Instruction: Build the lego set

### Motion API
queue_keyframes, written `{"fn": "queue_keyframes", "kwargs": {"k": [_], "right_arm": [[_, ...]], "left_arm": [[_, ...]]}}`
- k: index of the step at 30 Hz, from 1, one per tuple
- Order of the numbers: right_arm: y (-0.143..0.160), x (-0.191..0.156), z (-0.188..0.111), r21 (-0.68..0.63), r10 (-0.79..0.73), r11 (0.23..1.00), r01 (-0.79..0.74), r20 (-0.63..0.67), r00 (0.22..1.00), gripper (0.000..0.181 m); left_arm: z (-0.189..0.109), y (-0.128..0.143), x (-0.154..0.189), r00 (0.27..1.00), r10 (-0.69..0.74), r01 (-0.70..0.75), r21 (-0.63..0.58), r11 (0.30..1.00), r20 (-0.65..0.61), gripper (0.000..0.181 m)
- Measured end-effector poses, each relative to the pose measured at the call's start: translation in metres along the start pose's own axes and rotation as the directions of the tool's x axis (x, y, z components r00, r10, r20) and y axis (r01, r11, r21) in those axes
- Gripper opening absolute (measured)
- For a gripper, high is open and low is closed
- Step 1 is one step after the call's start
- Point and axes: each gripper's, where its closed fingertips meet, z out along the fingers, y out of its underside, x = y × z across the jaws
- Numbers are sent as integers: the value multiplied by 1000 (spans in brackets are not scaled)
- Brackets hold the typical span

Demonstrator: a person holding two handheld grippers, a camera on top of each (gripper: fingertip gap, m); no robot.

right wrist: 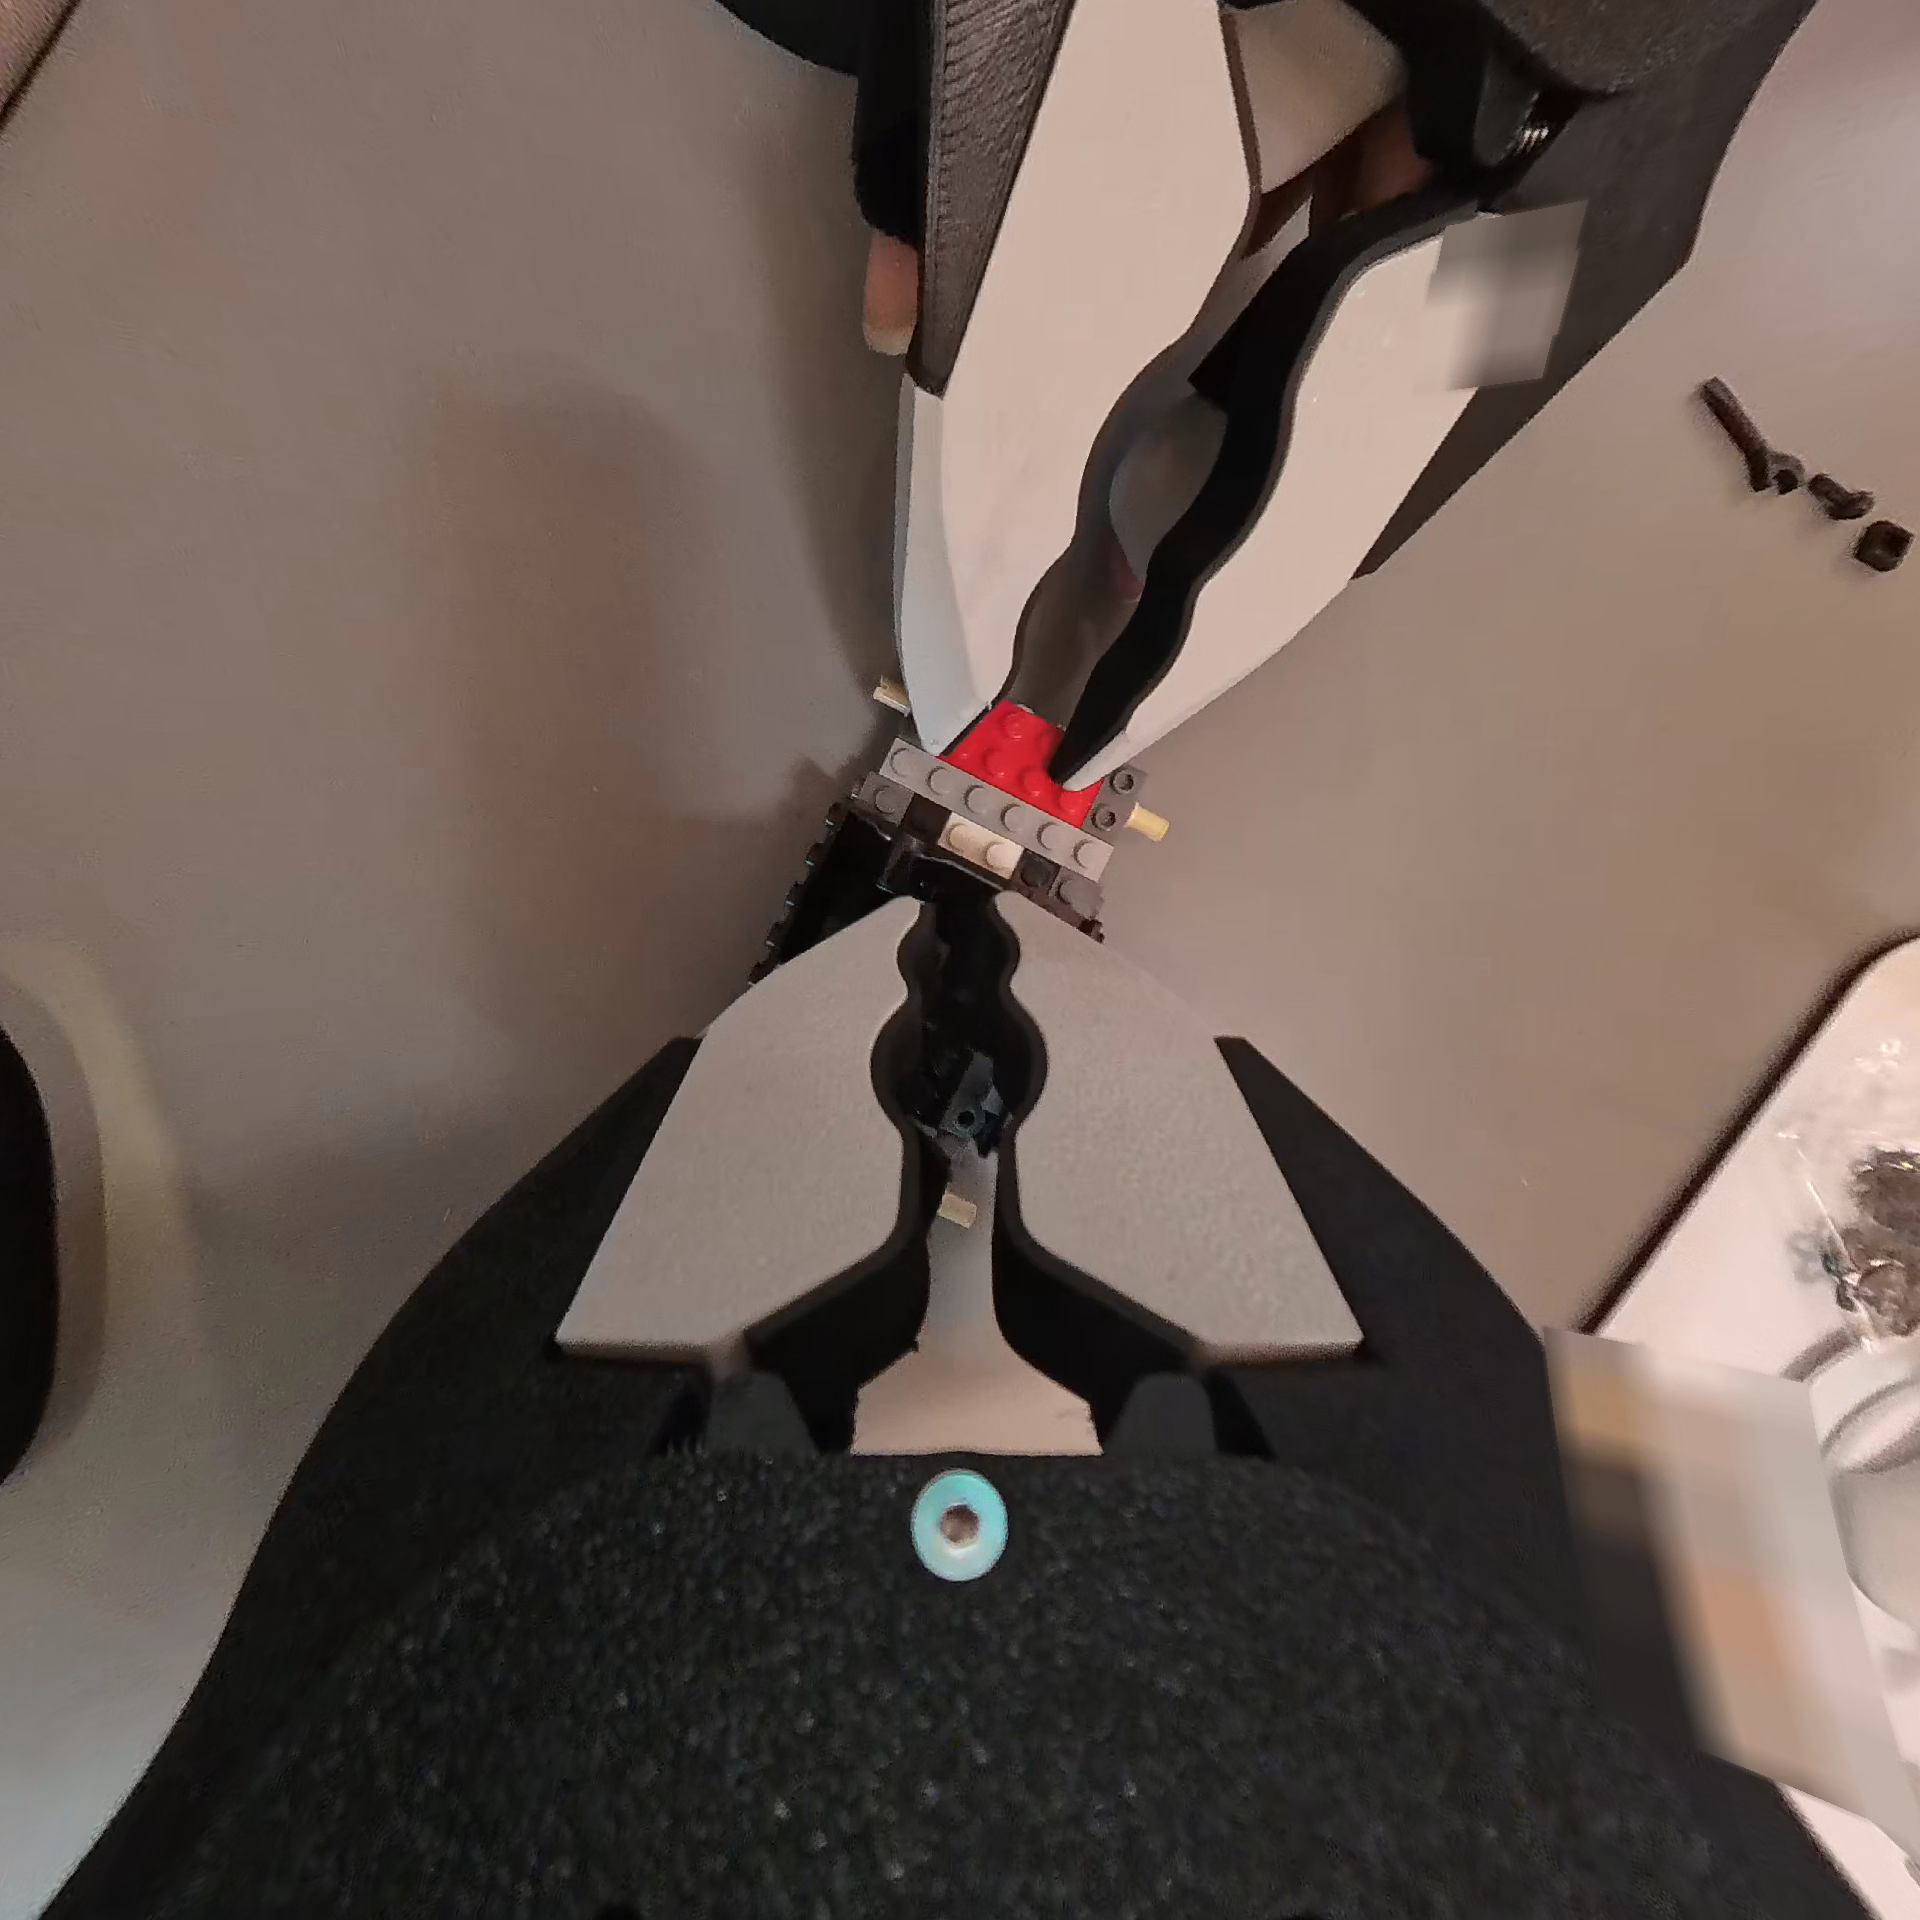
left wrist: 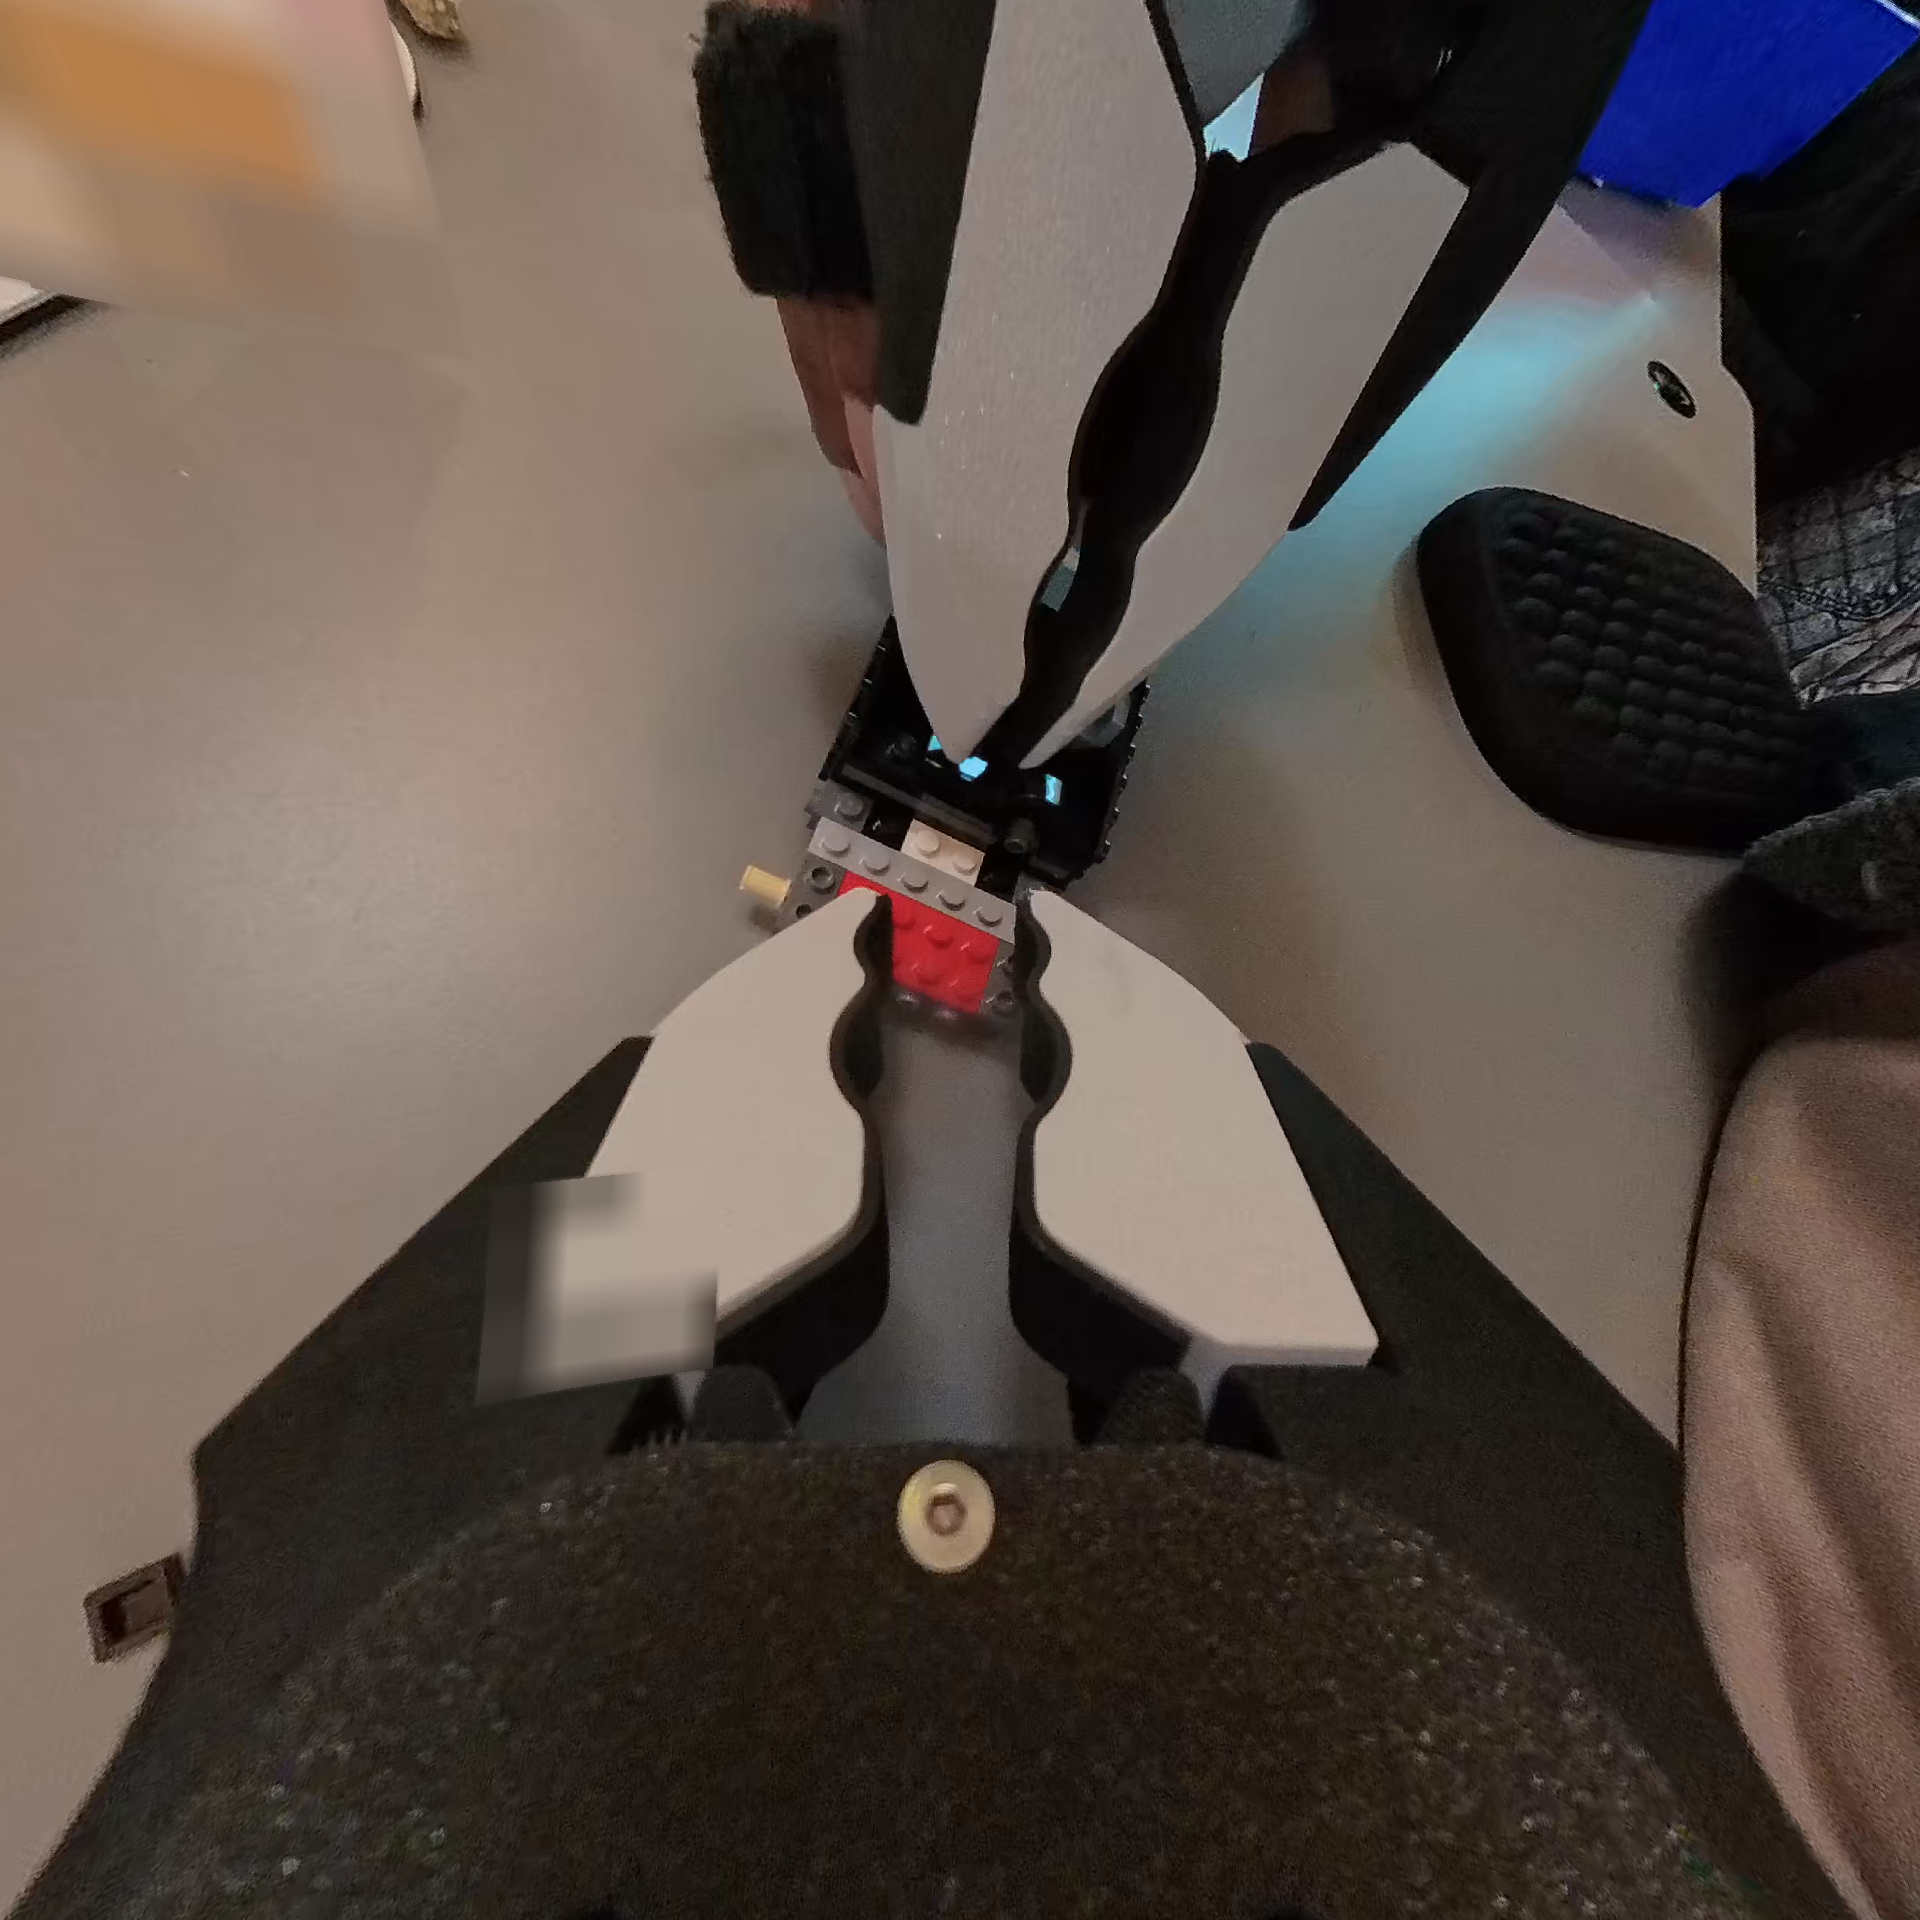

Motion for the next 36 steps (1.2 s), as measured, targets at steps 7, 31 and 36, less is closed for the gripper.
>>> {"fn": "queue_keyframes", "kwargs": {"k": [7,31,36], "right_arm": [[-1,0,1,6,6,1000,-6,8,1000,7],[-2,2,2,-211,55,977,-42,58,997,0],[-1,2,3,-279,33,960,-16,55,998,0]], "left_arm": [[1,0,1,1000,-2,2,1,1000,-8,21],[2,0,0,1000,-12,12,9,1000,-15,20],[2,0,0,1000,-14,14,10,1000,-17,20]]}}
